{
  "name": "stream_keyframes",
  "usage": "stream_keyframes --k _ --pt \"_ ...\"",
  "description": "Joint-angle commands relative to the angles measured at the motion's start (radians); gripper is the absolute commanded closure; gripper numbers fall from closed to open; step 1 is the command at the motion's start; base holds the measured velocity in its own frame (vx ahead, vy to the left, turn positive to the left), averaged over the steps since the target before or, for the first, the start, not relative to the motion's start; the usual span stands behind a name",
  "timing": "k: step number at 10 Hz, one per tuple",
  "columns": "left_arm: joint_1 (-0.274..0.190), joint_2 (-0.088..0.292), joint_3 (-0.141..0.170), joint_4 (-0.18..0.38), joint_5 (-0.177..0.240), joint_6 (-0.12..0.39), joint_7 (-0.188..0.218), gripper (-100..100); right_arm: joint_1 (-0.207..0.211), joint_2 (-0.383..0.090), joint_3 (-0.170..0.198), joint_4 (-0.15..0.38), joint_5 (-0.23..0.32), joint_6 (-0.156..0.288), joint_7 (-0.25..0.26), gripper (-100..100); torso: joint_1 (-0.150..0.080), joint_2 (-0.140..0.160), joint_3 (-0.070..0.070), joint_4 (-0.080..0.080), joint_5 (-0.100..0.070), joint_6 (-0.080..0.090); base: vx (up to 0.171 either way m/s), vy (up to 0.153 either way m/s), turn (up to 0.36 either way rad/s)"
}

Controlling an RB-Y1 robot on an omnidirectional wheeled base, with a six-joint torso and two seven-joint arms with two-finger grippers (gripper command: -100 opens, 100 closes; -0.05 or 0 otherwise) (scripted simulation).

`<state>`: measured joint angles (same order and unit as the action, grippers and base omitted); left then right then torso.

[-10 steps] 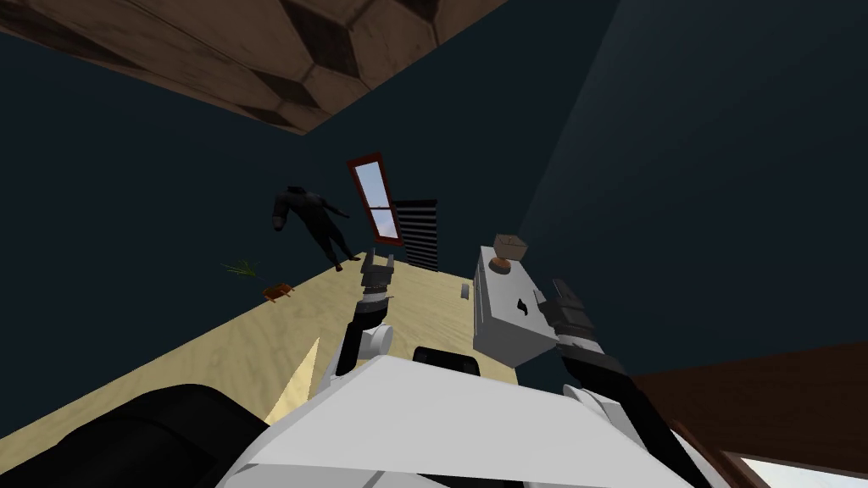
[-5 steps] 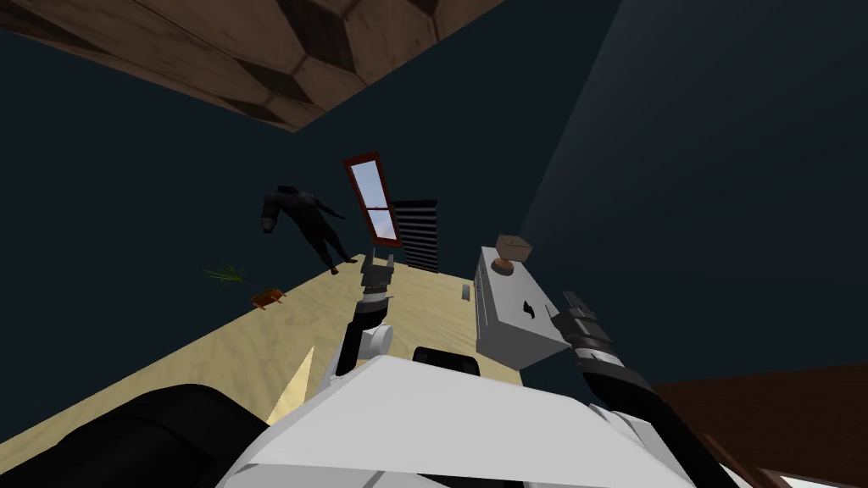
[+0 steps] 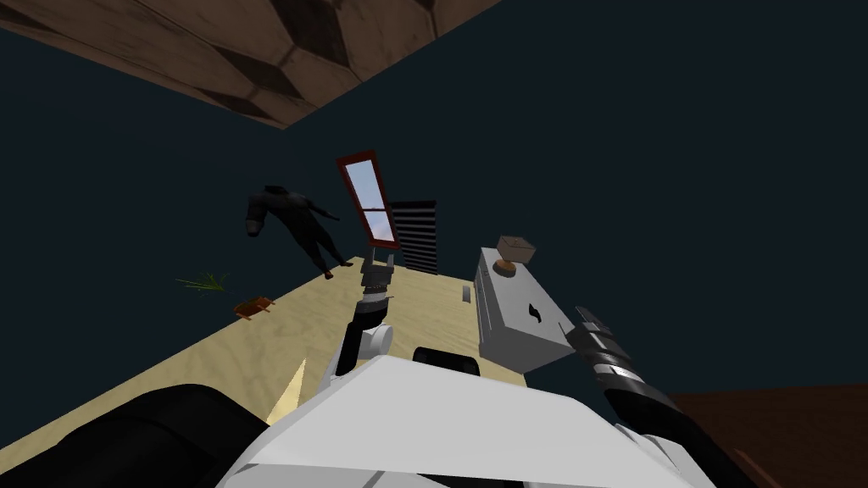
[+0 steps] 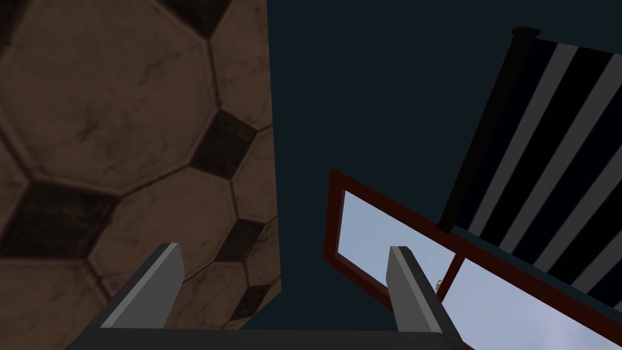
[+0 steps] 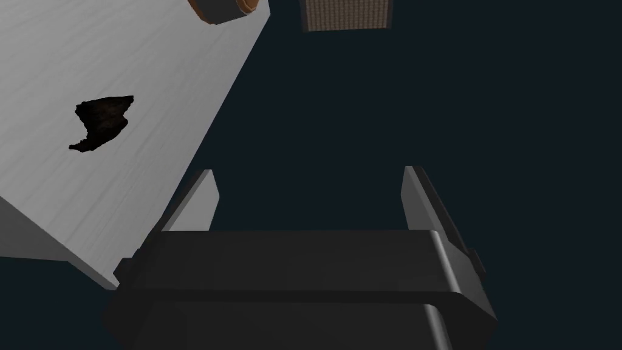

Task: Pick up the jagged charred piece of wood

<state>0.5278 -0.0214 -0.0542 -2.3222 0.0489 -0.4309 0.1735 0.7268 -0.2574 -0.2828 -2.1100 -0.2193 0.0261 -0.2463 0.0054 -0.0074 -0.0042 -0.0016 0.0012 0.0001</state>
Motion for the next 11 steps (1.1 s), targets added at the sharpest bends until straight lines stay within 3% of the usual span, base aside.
stream_keyframes --k 1,6,11 --pt "0.000 0.000 0.000 0.000 0.000 0.000 0.000 0 0.002 -0.018 -0.021 0.027 -0.017 0.050 -0.023 -100 0.000 0.000 0.000 0.000 0.000 0.000 0.108 0.087 -0.050" --pt "0.000 0.000 0.000 0.000 0.000 0.000 0.000 0 0.030 -0.055 -0.100 0.104 -0.088 0.209 -0.106 -100 -0.003 0.002 0.001 0.000 0.000 -0.001 0.094 0.069 -0.057" --pt "0.000 0.000 0.000 0.000 0.000 0.000 0.000 0 0.041 -0.078 -0.152 0.161 -0.142 0.357 -0.168 -100 -0.003 -0.002 -0.001 0.000 -0.001 0.000 0.114 0.046 -0.054"
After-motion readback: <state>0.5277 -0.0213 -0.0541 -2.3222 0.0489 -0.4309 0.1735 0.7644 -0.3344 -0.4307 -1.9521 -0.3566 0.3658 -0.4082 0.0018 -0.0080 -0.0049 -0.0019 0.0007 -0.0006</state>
